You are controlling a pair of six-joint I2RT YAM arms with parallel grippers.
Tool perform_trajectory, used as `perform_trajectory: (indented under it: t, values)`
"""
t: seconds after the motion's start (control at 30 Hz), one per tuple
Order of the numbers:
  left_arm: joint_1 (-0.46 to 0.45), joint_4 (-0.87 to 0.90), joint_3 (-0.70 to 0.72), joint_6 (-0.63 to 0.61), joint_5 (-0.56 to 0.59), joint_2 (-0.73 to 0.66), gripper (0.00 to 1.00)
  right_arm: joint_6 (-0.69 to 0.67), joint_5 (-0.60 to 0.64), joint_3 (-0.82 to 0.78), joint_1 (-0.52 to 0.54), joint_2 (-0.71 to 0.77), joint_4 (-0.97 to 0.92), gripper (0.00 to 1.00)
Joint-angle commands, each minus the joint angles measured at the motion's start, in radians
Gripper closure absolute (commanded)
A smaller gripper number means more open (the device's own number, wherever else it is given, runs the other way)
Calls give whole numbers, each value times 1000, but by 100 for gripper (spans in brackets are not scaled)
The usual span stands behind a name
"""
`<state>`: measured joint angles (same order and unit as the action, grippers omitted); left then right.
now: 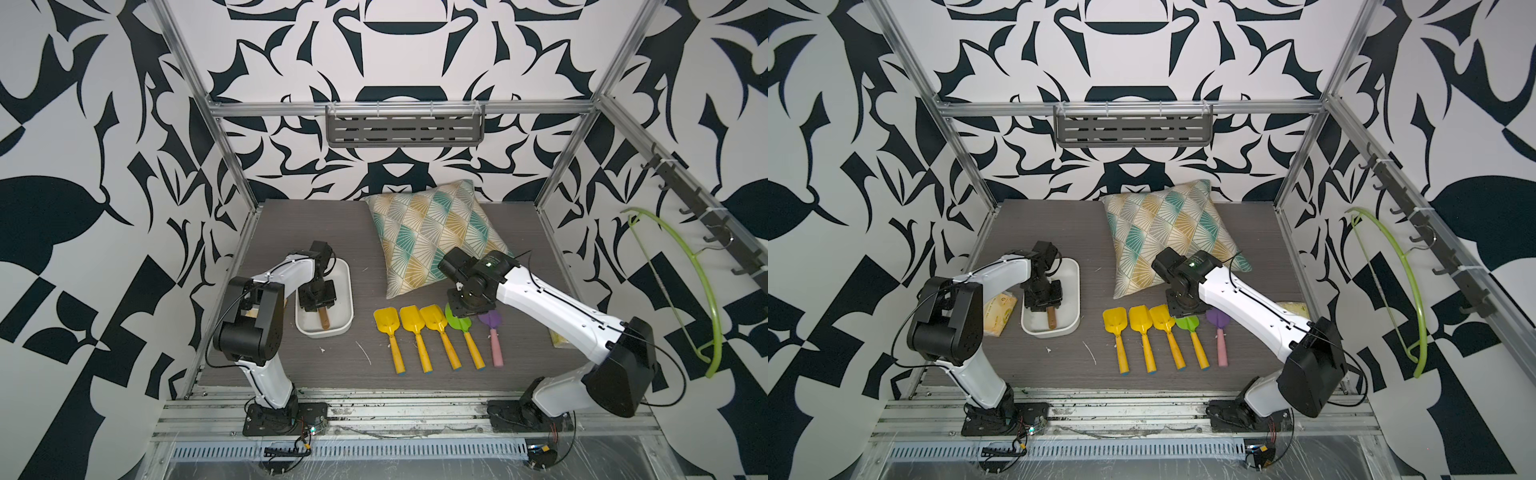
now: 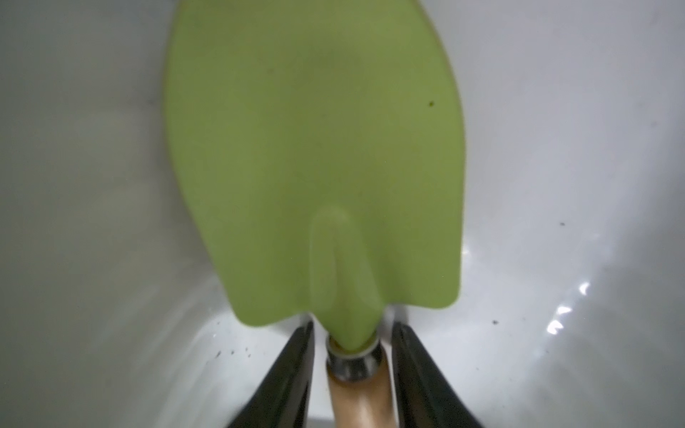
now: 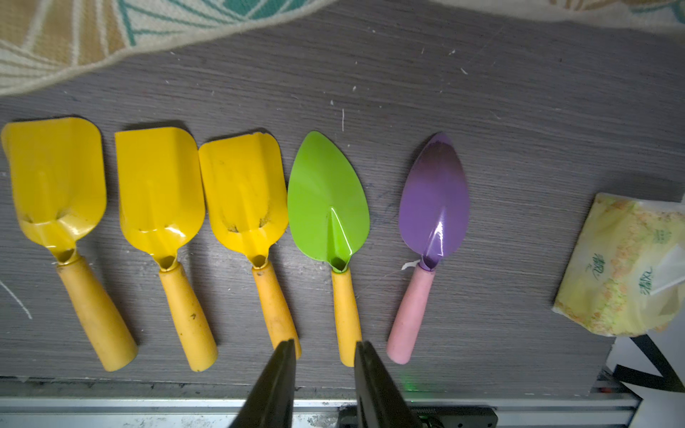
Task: Take the shovel out of the storage box
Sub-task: Pick up the shovel from the storage box.
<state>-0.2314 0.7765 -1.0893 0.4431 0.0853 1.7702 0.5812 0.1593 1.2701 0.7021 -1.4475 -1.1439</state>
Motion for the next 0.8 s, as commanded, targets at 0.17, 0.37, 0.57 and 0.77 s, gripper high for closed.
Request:
perform_trajectory:
  t: [0.17,0.37,0.57,0.77]
  values:
    - [-2,1,3,-27,-30,23,92,18,-23,18,5,36,39,68]
    - [-2,25,-50,-25,-24,-84,100,0,-75,1,4,119,196,68]
    - [-20,10,-137,-36,-36,-267,100,-10,-231,-64,-29,204,431,54]
    - [-32,-193,-129,1,-363,-446,100,74,-629,-161,-120,223,798,47]
